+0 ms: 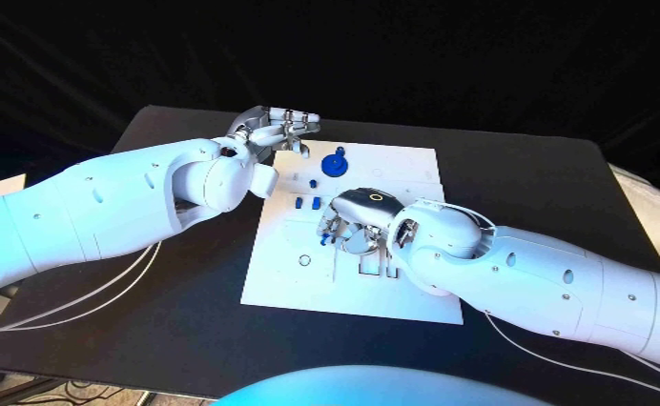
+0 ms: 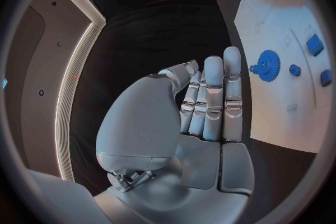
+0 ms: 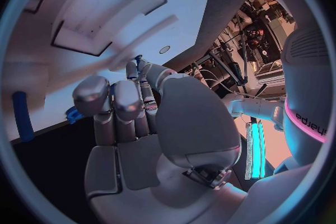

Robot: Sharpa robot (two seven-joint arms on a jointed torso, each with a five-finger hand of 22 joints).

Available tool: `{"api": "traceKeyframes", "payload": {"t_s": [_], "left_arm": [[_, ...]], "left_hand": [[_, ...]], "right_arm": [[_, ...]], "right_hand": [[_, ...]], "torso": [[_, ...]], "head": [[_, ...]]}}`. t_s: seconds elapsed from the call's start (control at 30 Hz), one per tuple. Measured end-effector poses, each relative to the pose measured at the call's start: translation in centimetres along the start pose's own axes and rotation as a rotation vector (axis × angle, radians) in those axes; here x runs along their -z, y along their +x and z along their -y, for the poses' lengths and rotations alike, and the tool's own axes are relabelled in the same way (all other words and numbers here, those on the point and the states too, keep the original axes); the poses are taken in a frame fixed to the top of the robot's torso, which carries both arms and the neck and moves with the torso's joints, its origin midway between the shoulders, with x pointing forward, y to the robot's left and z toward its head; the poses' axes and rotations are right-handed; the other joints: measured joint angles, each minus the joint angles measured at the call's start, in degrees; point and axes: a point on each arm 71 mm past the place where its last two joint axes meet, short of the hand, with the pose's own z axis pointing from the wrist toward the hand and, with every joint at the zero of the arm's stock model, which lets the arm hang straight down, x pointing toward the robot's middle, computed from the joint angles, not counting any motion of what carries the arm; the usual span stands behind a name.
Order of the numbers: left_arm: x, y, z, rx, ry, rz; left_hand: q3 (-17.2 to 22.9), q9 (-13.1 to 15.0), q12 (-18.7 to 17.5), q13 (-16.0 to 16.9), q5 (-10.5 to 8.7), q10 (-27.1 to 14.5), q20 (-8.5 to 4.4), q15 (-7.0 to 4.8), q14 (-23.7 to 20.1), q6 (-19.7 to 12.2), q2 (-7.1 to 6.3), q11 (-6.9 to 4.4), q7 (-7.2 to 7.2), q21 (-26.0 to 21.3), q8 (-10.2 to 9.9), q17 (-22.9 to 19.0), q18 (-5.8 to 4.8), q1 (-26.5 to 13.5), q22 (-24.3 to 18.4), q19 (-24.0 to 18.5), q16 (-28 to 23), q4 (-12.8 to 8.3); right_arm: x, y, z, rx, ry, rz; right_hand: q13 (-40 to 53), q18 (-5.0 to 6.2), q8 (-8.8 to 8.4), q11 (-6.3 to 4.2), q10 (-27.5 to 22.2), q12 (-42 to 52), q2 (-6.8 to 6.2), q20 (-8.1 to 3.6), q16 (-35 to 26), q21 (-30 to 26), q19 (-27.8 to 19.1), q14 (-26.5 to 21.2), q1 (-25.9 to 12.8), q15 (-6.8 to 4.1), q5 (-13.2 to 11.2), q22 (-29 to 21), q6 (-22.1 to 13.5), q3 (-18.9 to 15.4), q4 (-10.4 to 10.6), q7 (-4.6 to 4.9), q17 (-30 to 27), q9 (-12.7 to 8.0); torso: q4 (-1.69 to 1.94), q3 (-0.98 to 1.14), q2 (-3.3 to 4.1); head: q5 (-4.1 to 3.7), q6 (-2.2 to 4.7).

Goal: Assemble the parts on the task board

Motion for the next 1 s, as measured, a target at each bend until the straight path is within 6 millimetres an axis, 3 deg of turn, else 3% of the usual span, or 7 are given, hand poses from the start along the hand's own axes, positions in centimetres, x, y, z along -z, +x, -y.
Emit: {"api": "traceKeyframes", "payload": {"t_s": [0.43, 0.67, 0.77, 1.0], "left_arm": [[-0.02, -0.03, -0.04, 0.006, -0.005, 0.0], [-0.03, -0.05, -0.06, 0.007, -0.006, 0.0], [-0.05, -0.09, -0.08, 0.007, -0.007, 0.001], [-0.07, -0.13, -0.09, 0.007, -0.009, 0.002]], "left_hand": [[0.2, 0.0, 0.0, 0.0, 0.0, 0.0, 0.0, 0.0, 0.0, 0.0, 0.0, 0.0, 0.0, 0.0, 0.0, 0.0, 0.0, 0.0, 0.0, 0.0, 0.0, -0.2], [0.2, 0.0, 0.0, 0.0, 0.0, 0.0, 0.0, 0.0, 0.0, 0.0, 0.0, 0.0, 0.0, 0.0, 0.0, -0.1, 0.0, 0.0, 0.0, 0.0, 0.0, -0.2], [0.2, 0.0, 0.0, 0.0, 0.0, -0.1, 0.0, 0.0, 0.0, 0.0, 0.0, -0.12, 0.0, 0.0, 0.0, -0.1, 0.0, 0.0, 0.0, 0.0, 0.0, -0.2], [0.2, 0.0, 0.0, 0.0, 0.0, -0.4, 0.0, 0.0, 0.0, 0.0, 0.0, -0.01, 0.0, 0.0, 0.0, -0.1, 0.0, 0.0, 0.0, 0.0, 0.0, -0.2]], "right_arm": [[-0.14, -0.01, 0.04, 0.009, -0.006, -0.009], [-0.1, 0.3, -0.16, 0.018, -0.011, -0.02], [-0.05, 0.37, -0.37, 0.02, -0.015, -0.019], [0.25, 0.34, -0.32, 0.03, -0.012, -0.006]], "right_hand": [[0.0, 0.0, -0.15, 0.0, 0.0, -0.1, -0.3, 0.0, 0.2, 0.0, 0.0, 0.0, -0.3, 0.0, 0.0, -0.3, 0.1, 0.2, -0.2, -0.2, -0.1, 0.1], [-0.1, 0.01, -1.23, 1.73, -5.1, -2.7, -3.25, 1.15, -0.5, -1.6, -1.1, 0.3, -3.9, 1.17, 2.3, -3.3, -5.4, -2.2, 0.0, 1.69, -1.2, -1.1], [-0.2, 0.01, -1.23, 2.23, -6.0, -3.0, -3.66, 1.35, -0.7, -1.6, -1.4, 0.3, -4.3, 1.32, 2.5, -3.6, -5.7, -2.7, -0.1, 1.9, -1.5, -1.2], [-0.2, 0.01, -1.23, 2.22, -7.4, -3.0, -3.75, 1.65, -0.9, -2.2, -1.7, 0.2, -4.4, 1.44, 2.7, -4.4, -6.2, -3.7, -0.3, 2.0, -1.7, -1.2]], "torso": [[-0.03, -0.02, -0.03], [-0.04, -0.02, -0.03], [-0.04, 0.0, -0.03], [-0.03, 0.01, -0.03]], "head": [[0.31, -0.28], [0.32, -0.25], [0.29, -0.23], [0.29, -0.26]]}}
